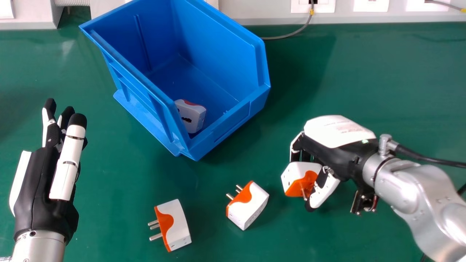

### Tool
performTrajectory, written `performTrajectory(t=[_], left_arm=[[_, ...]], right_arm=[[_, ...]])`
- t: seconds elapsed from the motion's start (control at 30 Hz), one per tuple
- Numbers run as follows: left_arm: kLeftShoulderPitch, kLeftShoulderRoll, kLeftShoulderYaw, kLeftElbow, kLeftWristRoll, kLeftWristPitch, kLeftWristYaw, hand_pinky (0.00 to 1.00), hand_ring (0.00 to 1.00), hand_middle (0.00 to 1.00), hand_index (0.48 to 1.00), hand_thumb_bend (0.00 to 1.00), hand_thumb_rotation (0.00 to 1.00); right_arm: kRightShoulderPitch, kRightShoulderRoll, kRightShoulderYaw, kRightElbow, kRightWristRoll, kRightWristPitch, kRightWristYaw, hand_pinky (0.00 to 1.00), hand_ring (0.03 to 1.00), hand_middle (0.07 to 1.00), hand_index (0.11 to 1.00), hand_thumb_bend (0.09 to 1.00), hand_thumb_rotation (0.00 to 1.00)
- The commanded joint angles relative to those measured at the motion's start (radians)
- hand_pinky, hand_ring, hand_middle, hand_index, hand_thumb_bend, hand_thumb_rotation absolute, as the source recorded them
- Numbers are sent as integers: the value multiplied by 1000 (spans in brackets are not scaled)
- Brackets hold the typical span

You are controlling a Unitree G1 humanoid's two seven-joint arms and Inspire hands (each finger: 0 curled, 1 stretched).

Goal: Pick all objects and put in blue box

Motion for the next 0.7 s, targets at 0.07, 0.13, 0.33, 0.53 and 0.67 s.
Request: performTrajectory(t=[0.07,0.13,0.33,0.53,0.67], left_arm=[[-10,13,7,-6,1,-14,-3,972,1000,1000,1000,422,822],[-11,14,6,-7,3,-12,-3,973,1000,1000,1000,420,822],[-19,18,8,4,6,-13,-2,973,1000,1000,1000,420,821],[-29,22,7,15,6,-11,1,973,1000,1000,1000,420,820],[-35,24,7,25,6,-16,1,973,1000,1000,1000,419,819]], right_arm=[[6,-40,-90,-111,55,-27,-5,301,370,428,482,480,147],[9,-45,-115,-133,74,-46,-15,267,333,395,479,480,146],[-4,-33,-162,-190,86,-69,-53,194,255,328,474,480,145],[-59,26,-179,-226,103,-71,-88,117,171,242,472,482,143],[-113,68,-162,-217,90,-74,-103,86,136,207,471,484,141]])
